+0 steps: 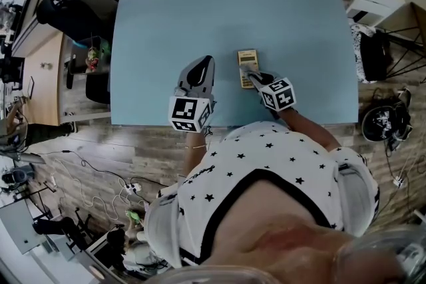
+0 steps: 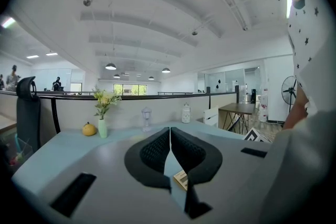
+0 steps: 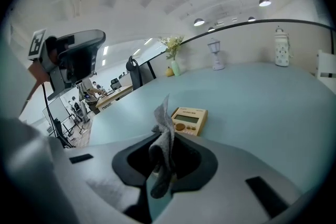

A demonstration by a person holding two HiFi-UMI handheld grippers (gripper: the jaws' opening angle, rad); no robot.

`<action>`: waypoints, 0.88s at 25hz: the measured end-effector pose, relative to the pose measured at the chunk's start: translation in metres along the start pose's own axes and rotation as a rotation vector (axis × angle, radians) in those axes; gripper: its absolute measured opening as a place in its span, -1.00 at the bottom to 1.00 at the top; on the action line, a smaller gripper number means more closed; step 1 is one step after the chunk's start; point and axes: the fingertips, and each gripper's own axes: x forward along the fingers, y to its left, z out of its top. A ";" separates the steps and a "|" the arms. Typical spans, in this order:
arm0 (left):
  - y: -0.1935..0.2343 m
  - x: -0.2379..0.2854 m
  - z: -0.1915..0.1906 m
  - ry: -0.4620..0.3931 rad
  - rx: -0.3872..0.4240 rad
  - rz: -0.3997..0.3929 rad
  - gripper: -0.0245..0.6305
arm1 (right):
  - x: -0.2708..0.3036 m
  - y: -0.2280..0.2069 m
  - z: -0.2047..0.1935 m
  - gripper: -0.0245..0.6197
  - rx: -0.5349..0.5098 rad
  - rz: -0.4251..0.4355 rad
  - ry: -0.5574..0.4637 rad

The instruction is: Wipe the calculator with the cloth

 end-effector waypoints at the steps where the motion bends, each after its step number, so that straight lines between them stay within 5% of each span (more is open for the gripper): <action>1: -0.002 0.002 0.001 -0.001 0.002 -0.006 -0.84 | -0.002 -0.003 0.000 -0.76 0.007 -0.007 -0.003; 16: -0.001 0.001 0.005 -0.007 0.008 0.001 -0.84 | -0.011 -0.021 -0.004 -0.76 0.054 -0.040 -0.016; 22: 0.002 -0.003 0.005 -0.008 0.009 0.020 -0.84 | -0.035 -0.029 0.055 -0.76 0.112 -0.044 -0.200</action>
